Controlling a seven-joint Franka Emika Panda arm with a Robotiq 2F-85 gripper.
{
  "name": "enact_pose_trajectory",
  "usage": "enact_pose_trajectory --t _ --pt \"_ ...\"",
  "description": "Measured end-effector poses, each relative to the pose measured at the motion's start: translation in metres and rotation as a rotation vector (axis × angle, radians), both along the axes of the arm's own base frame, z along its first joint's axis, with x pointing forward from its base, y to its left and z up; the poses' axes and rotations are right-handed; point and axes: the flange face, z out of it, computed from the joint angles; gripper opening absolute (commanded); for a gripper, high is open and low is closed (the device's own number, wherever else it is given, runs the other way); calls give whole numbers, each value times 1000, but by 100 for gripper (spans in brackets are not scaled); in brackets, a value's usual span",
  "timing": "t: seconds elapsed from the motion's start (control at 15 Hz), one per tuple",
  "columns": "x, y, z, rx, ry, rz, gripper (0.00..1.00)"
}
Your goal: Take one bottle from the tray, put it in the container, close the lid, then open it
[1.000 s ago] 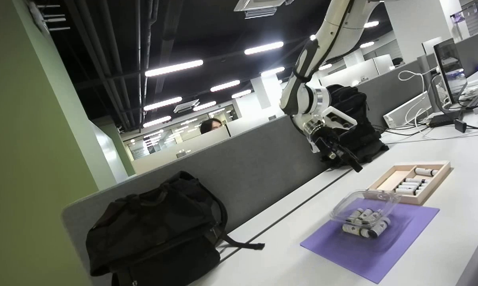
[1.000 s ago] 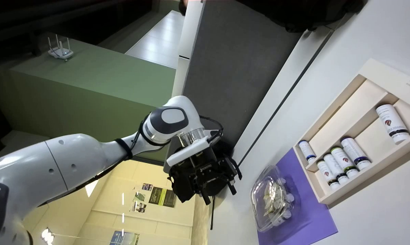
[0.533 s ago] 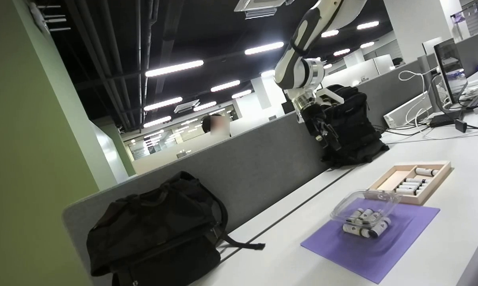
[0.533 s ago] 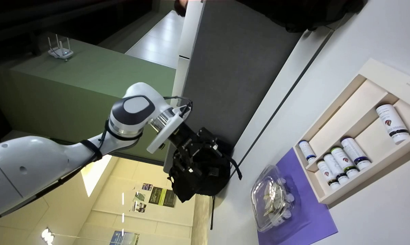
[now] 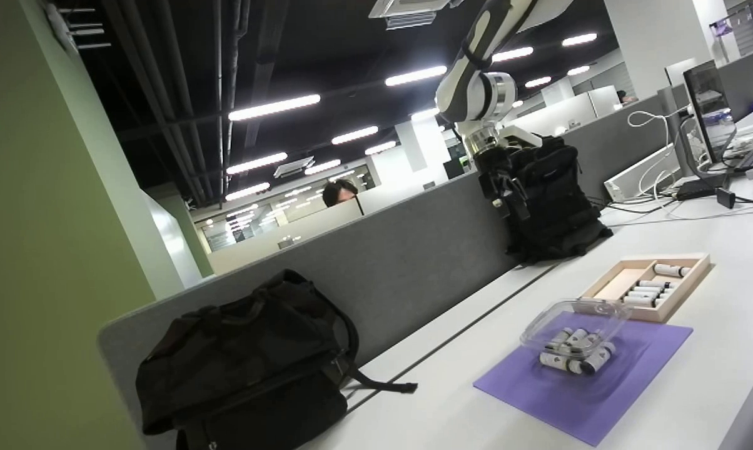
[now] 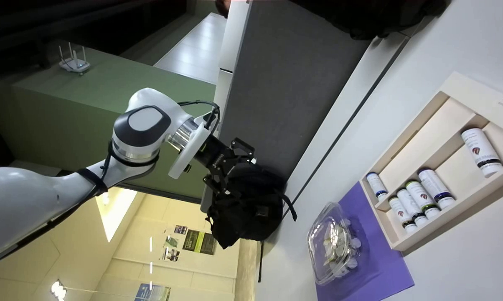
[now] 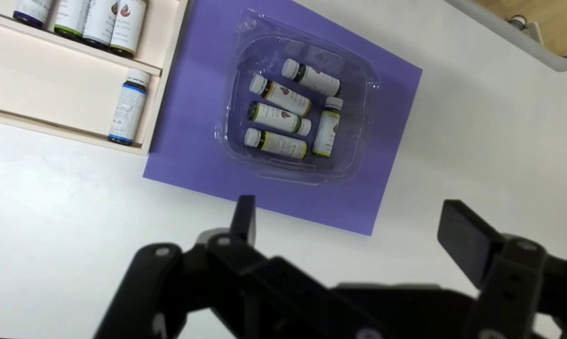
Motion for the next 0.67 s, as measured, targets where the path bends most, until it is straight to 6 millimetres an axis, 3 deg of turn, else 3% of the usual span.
enact_pose_trajectory --t 0.4,0.67 --pt "-3 1 -6 18 4 34 100" --pt "-26 -14 -42 67 37 121 100"
